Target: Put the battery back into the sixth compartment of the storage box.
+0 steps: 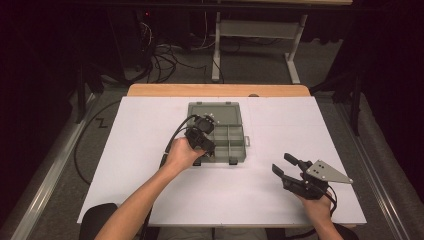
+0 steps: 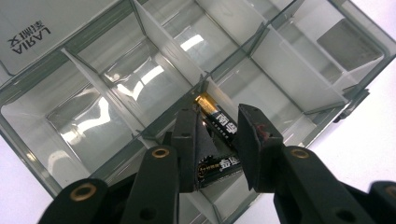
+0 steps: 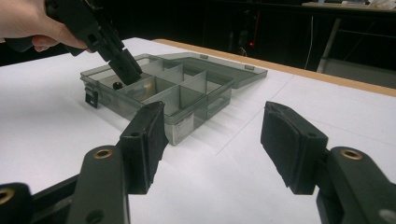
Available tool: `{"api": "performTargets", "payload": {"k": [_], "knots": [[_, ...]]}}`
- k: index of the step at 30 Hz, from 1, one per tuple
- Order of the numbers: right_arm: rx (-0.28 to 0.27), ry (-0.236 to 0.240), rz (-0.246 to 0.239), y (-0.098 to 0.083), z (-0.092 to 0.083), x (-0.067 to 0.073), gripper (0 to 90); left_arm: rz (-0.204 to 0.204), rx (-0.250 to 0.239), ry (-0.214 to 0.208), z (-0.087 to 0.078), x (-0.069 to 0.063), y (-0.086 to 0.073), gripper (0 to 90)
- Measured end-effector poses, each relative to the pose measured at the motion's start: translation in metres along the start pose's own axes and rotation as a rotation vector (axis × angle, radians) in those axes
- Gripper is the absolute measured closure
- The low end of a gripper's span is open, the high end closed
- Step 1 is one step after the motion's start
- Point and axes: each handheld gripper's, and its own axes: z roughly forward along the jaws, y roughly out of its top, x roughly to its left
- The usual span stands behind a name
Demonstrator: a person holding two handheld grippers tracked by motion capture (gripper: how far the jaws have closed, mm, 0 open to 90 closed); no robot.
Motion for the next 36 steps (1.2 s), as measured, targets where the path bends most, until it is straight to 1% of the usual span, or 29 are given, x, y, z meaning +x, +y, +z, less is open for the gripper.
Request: {"api": "performTargets", "payload": {"k": [5,9,11,17,20,22,23,29,31,36], "knots": [[-0.005,0.0,-0.002,0.0,0.0,0.0,42.1,0.0,-0.008,-0.002,-0.002,0.0,-0.001,67.4],[-0.009,-0.002,-0.003,0.0,-0.001,0.0,42.1,0.0,-0.027,-0.008,-0.005,0.0,-0.003,60.8],[-0.01,-0.004,-0.001,0.0,-0.001,-0.001,42.0,0.006,-0.031,0.0,-0.006,0.0,-0.003,57.9],[-0.023,-0.013,0.014,0.001,-0.002,-0.001,41.9,0.012,-0.055,-0.001,-0.01,-0.001,-0.004,53.7],[-0.025,-0.002,0.036,0.001,-0.001,-0.001,41.9,0.021,-0.081,0.007,-0.014,-0.002,-0.007,51.4],[-0.034,0.01,0.056,0.001,0.0,-0.001,41.8,0.025,-0.09,0.011,-0.015,-0.001,-0.01,50.5],[-0.035,0.01,0.061,0.001,0.0,-0.001,41.8,0.032,-0.095,0.019,-0.016,-0.001,-0.012,50.1],[-0.039,0.008,0.045,0.001,0.001,0.001,42.1,0.022,-0.123,0.031,-0.024,0.005,-0.024,48.8],[-0.04,0.004,0.042,0.002,0.001,0.002,42.1,0.013,-0.137,0.029,-0.026,0.007,-0.027,48.6],[-0.04,-0.003,0.027,0.004,0.003,0.003,42.1,0.01,-0.162,0.027,-0.033,0.01,-0.033,47.8]]}}
